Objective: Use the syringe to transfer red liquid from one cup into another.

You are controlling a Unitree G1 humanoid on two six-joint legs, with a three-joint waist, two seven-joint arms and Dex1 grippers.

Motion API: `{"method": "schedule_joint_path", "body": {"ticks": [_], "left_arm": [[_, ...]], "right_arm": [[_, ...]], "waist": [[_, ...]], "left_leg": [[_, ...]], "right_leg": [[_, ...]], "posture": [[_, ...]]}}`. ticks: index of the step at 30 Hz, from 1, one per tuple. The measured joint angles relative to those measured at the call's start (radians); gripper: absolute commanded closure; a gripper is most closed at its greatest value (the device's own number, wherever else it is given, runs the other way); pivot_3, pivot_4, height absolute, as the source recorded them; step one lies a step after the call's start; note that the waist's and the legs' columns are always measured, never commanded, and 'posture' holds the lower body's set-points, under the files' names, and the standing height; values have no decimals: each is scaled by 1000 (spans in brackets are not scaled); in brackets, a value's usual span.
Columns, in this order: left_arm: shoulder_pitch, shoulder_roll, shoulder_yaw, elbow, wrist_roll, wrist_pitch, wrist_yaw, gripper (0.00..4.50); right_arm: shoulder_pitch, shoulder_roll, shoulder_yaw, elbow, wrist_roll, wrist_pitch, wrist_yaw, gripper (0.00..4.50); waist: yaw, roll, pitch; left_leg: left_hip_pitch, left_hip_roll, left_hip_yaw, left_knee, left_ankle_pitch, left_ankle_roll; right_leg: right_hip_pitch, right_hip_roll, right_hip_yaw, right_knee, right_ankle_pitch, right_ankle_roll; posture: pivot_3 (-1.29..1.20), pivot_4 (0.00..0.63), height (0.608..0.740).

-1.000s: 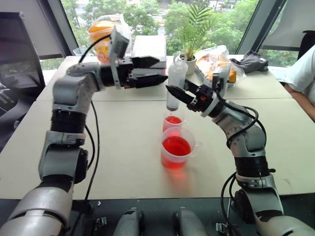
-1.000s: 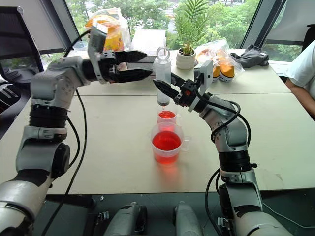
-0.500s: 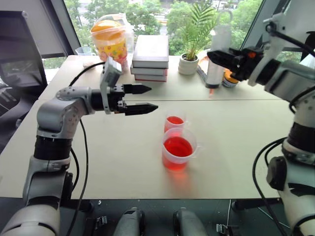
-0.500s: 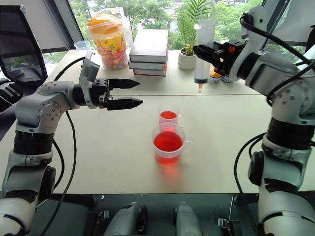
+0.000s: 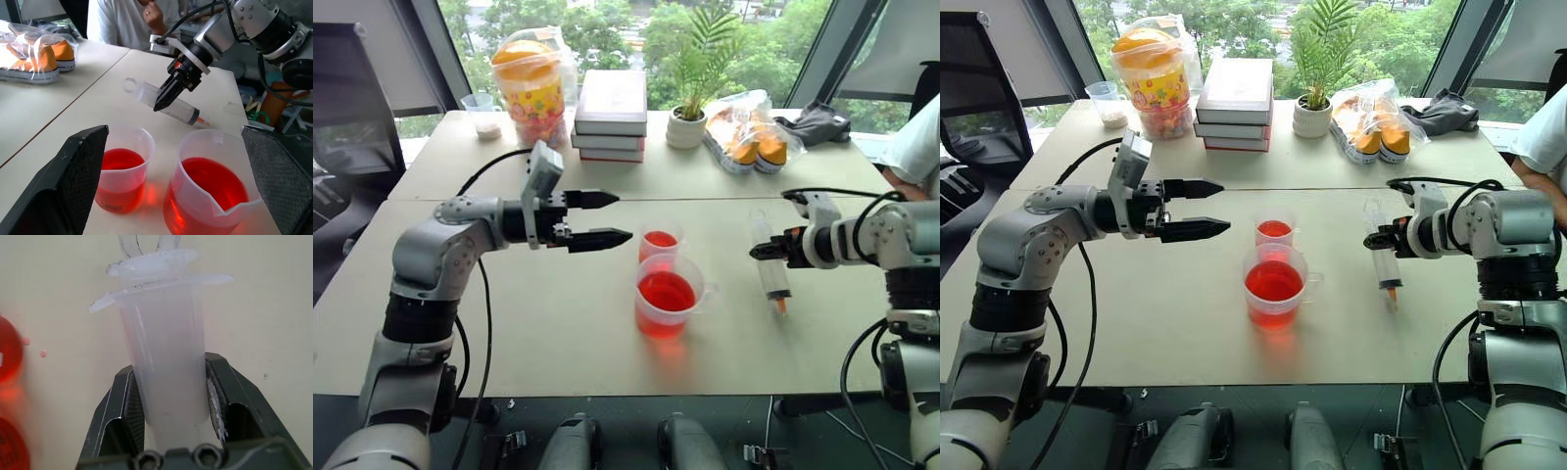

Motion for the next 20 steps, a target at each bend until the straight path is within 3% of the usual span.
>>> {"method": "schedule_joint_path", "body": {"ticks": [2,5,9,13,17,20], "left_arm": [[16,0,0,-12,-10,8,6,0],[28,10,0,-22,-14,14,16,0],[29,11,1,-36,-38,36,29,0],[30,25,1,-42,-53,49,33,0],[46,67,6,-53,-57,54,25,0],[55,80,7,-55,-68,67,23,0]], "right_arm": [[1,0,1,11,-14,-13,11,1756],[14,0,0,15,-25,-21,23,100],[27,-8,-11,-32,-21,1,48,38],[56,-101,-47,-228,30,18,119,38],[161,-242,-221,-548,164,-4,266,38],[234,-251,-350,-705,259,-13,335,38]], "waist": [[0,0,0],[-1,0,0],[-1,0,0],[2,0,0],[1,0,0],[-1,-1,0]], "left_leg": [[0,0,0,0,0,0],[0,0,0,1,0,0],[0,0,0,1,0,0],[0,0,-1,1,0,0],[0,1,-2,0,-1,1],[1,1,-2,2,-1,1]], "right_leg": [[0,1,0,0,0,0],[0,1,0,0,0,0],[0,2,0,0,0,0],[0,2,0,0,0,0],[1,1,-1,-1,0,1],[3,0,-1,-1,0,1]], "posture": [[0,150,740],[0,150,740],[0,150,740],[0,150,740],[0,150,740],[0,150,740]]}}
